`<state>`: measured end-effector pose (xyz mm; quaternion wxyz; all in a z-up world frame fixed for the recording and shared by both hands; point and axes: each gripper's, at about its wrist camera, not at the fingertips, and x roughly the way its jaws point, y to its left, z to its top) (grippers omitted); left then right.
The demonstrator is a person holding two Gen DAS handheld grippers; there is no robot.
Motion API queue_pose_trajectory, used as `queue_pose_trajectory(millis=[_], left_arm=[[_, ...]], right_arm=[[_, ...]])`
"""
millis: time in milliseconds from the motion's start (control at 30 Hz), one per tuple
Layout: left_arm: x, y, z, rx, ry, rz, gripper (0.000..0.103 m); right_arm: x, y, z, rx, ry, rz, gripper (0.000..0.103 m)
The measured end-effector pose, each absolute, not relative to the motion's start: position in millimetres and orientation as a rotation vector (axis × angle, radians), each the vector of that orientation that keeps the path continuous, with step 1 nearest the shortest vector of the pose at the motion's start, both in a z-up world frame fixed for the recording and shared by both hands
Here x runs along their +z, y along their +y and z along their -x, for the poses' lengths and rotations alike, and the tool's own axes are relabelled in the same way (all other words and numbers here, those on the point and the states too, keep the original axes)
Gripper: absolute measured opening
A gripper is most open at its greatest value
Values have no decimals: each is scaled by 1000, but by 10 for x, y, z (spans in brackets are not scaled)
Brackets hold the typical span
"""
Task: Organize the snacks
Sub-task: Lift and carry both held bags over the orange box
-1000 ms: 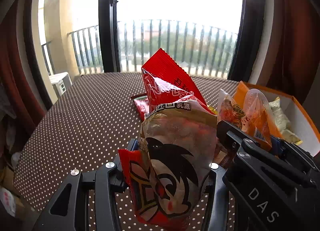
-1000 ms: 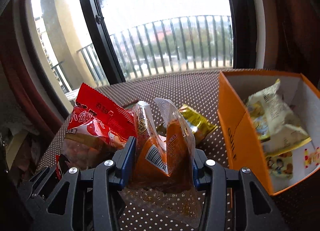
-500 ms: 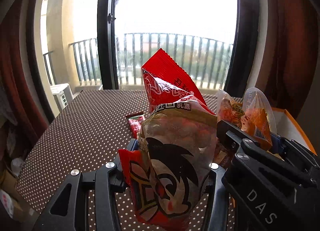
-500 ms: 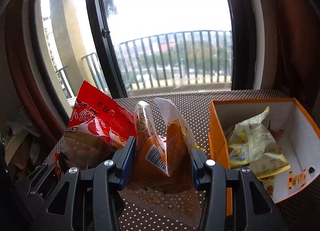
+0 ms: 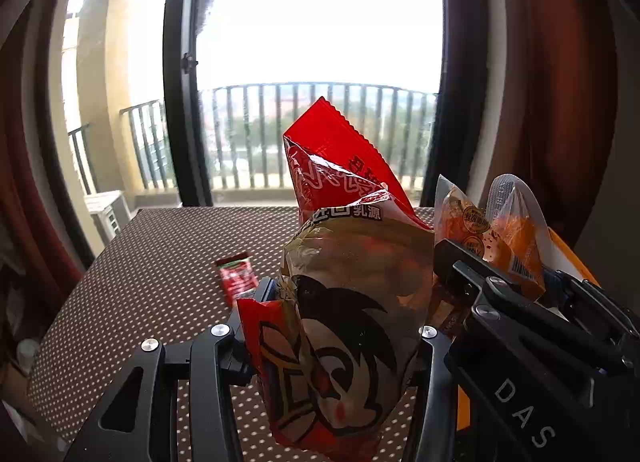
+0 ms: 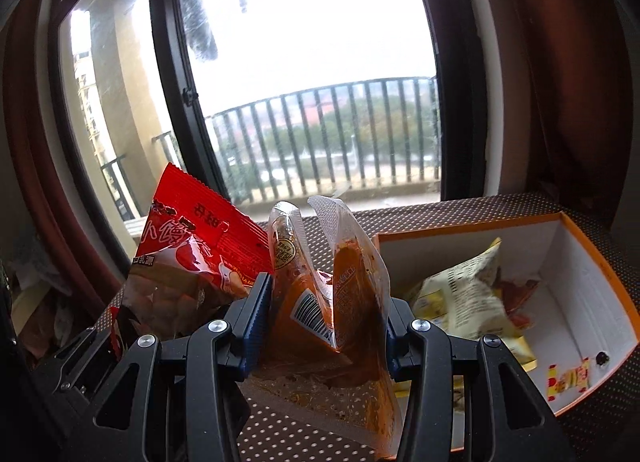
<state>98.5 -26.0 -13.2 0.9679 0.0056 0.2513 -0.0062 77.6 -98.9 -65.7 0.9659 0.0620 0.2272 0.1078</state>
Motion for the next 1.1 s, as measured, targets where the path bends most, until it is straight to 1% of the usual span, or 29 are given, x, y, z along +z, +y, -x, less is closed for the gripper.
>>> queue_pose_trajectory(millis=[600,1100], left_arm=[[-159,-486,-1129,-154,501,-35,50],[-220,-856,-1443,-269,562,-101,49]], right_arm=[[-564,-1592,-838,85,408,-148,50],[-726,-2146,-844,-36,420,-184,50]])
